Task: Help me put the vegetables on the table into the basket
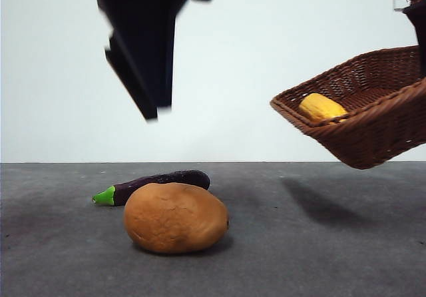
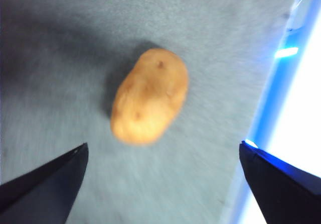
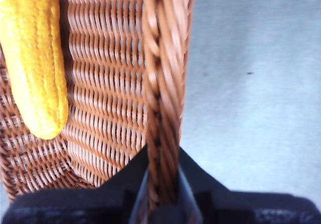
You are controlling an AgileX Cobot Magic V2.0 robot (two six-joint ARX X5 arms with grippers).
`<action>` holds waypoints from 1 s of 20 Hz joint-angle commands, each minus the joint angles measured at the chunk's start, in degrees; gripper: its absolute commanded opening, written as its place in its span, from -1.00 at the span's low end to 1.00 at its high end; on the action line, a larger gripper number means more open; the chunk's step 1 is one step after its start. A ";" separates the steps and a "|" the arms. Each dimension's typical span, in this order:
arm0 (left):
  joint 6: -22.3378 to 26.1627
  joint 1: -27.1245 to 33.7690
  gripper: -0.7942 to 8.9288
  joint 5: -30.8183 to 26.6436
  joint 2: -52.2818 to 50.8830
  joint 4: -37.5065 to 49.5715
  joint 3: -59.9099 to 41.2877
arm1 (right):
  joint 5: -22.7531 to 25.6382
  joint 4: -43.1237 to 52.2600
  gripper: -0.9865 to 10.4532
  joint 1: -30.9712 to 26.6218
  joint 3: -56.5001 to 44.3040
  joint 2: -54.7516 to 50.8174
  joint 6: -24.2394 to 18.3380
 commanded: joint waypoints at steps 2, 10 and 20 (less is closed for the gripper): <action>6.27 0.04 0.41 0.13 0.52 8.37 -5.51 | -0.87 0.26 -0.86 -1.90 -0.31 0.39 -1.73; 7.19 0.50 0.55 0.11 2.56 12.55 -5.62 | -3.39 0.22 -0.86 -2.47 -0.31 0.44 -2.36; 6.78 0.39 0.57 -1.79 12.02 13.92 -5.62 | -3.39 0.37 -0.86 -2.49 -0.31 0.57 -2.58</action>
